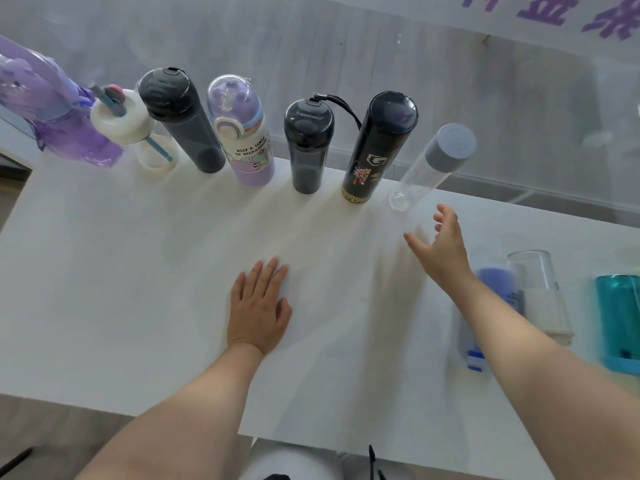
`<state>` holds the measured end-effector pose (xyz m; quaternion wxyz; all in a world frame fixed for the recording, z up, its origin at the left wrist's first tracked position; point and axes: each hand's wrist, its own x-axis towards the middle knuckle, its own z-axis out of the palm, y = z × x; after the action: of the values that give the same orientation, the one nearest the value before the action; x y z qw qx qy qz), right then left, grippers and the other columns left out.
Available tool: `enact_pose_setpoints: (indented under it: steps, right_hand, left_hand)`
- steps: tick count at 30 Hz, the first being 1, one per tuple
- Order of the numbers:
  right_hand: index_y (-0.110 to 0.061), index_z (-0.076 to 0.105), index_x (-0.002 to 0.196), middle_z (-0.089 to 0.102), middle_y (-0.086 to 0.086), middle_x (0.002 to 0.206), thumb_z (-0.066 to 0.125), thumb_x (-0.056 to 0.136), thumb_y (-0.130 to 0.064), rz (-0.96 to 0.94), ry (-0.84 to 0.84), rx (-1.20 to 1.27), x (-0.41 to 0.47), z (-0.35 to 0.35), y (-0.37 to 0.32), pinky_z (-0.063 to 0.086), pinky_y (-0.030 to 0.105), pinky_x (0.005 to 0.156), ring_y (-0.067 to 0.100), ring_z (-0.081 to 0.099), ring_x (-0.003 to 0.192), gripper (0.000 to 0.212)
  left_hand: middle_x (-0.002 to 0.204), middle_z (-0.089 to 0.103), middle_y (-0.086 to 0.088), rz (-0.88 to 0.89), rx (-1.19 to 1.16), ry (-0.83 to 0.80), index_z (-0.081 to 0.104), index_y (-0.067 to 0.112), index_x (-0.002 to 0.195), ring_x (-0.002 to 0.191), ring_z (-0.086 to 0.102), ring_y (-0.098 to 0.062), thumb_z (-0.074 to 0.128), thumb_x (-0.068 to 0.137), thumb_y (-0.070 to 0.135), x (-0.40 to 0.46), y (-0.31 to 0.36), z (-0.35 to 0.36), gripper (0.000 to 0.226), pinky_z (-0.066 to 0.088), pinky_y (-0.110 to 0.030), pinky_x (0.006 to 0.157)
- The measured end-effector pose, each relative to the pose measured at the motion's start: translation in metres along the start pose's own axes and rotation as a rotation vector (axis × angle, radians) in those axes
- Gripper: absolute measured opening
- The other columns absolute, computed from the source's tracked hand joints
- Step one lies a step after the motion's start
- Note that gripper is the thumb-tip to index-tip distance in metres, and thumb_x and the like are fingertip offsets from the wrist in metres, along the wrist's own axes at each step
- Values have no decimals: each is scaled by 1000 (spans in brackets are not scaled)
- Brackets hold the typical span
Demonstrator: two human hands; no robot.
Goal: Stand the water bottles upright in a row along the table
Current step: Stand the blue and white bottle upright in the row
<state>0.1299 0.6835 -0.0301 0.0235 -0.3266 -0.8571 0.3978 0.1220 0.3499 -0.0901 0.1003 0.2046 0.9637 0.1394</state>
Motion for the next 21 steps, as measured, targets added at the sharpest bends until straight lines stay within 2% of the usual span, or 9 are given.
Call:
enact_pose_setpoints:
  steps: [5, 8, 11, 13, 15, 19, 21]
  right_hand:
    - [-10, 36, 140, 45, 8, 138, 64, 86, -10, -113, 23, -118, -56, -28, 22, 33, 32, 106, 23, 42, 127, 60]
    - [-7, 44, 136, 50, 12, 134, 60, 83, 2, -154, 71, -216, -85, -46, 41, 26, 25, 105, 28, 43, 125, 55]
    - [-4, 51, 130, 54, 16, 129, 62, 78, 8, -162, 108, -294, -110, -68, 63, 29, 31, 105, 30, 44, 120, 55]
    - [-1, 52, 128, 54, 18, 126, 66, 77, 7, -141, 129, -315, -124, -81, 79, 34, 41, 104, 34, 46, 117, 54]
    - [1, 49, 130, 52, 19, 128, 70, 77, 3, -95, 147, -324, -136, -89, 91, 36, 44, 105, 36, 47, 119, 56]
    - [-9, 42, 135, 45, 9, 134, 71, 82, -14, 66, 135, -237, -153, -91, 102, 32, 30, 102, 26, 41, 126, 61]
    - [-12, 40, 136, 44, 6, 135, 73, 82, -20, 91, 123, -191, -157, -89, 105, 32, 28, 101, 24, 39, 127, 64]
  left_hand:
    - [153, 33, -1, 12, 28, -23, 38, 21, 143, 142, 26, -24, 34, 85, 31, -1, 2, -1, 59, 16, -47, 114]
    - [153, 33, -3, 15, 29, -31, 37, 19, 143, 141, 26, -26, 33, 85, 31, -2, 1, -1, 59, 15, -48, 114]
    - [154, 31, -2, 10, 17, -33, 35, 20, 144, 142, 24, -25, 31, 85, 32, -2, 1, 0, 60, 13, -48, 115]
    - [155, 28, -1, 7, 4, -44, 32, 21, 145, 144, 20, -24, 29, 85, 34, -2, 1, 0, 61, 11, -47, 116]
    - [156, 25, -2, -2, -6, -50, 31, 20, 146, 144, 17, -23, 27, 84, 35, -3, 3, 0, 63, 8, -47, 116]
    - [153, 31, -12, -38, -35, -40, 35, 12, 143, 141, 24, -28, 29, 80, 36, -5, 20, 3, 68, 7, -43, 114]
    - [151, 34, -14, -12, -43, -50, 38, 11, 141, 139, 27, -29, 31, 79, 34, -10, 32, 7, 67, 8, -41, 113]
